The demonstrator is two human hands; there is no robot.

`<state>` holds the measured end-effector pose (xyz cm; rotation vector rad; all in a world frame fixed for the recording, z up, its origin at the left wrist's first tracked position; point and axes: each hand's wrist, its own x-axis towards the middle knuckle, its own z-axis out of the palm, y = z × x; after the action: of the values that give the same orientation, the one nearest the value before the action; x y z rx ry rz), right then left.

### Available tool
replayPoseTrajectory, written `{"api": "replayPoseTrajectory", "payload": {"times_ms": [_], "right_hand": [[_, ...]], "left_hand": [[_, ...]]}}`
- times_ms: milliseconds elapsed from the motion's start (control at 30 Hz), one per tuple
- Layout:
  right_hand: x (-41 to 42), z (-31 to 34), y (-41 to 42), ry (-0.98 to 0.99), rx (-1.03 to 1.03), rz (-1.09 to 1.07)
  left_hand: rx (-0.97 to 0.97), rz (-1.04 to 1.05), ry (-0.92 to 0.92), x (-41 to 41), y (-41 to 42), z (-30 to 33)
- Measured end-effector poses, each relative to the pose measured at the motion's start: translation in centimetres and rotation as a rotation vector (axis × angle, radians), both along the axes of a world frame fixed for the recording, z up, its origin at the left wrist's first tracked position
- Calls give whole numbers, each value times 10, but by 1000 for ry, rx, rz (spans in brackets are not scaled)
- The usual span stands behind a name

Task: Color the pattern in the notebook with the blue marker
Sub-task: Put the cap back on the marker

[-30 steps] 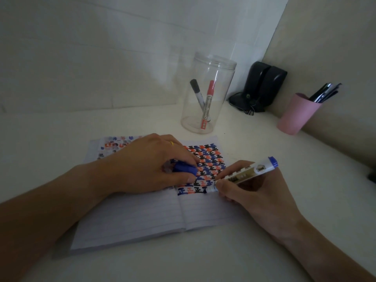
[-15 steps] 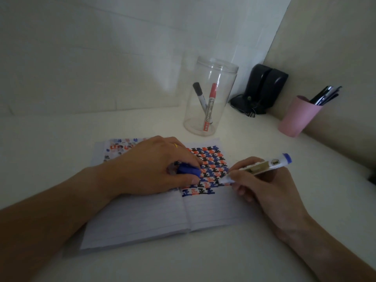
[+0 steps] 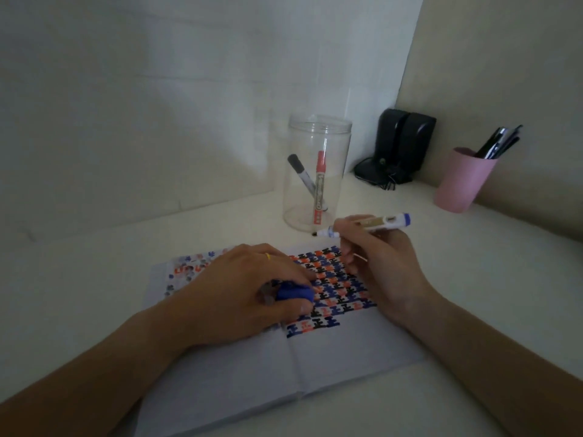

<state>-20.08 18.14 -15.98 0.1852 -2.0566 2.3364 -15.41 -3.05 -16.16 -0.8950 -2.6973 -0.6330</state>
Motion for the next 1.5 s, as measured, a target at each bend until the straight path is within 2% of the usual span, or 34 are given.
{"api": "replayPoseTrajectory", "payload": {"times_ms": [133,233,333,433,700,1000,1200,1500], "right_hand": [[-3,-1,7,-36,-123,9],[-3,0,8,-37,-190,45],[-4,0,8,-18,-180,72],[-2,2,8,38,-173,83],[7,8,6,110,-80,125],[13,11,6,117,-12,252],[15,14,7,97,10,315],[30,15,3,278,155,238]], "left_hand": [[346,185,33,-2,-5,3],[466,338,72,-7,-12,1],[546,346,-8,-7,-15,0],[569,346,-40,-6,-16,3],[488,331,-22,-4,-15,5],[480,148,-40,-1,-15,9],[757,149,-159,4,-15,15],[905,142,-207,13,-4,21]]}}
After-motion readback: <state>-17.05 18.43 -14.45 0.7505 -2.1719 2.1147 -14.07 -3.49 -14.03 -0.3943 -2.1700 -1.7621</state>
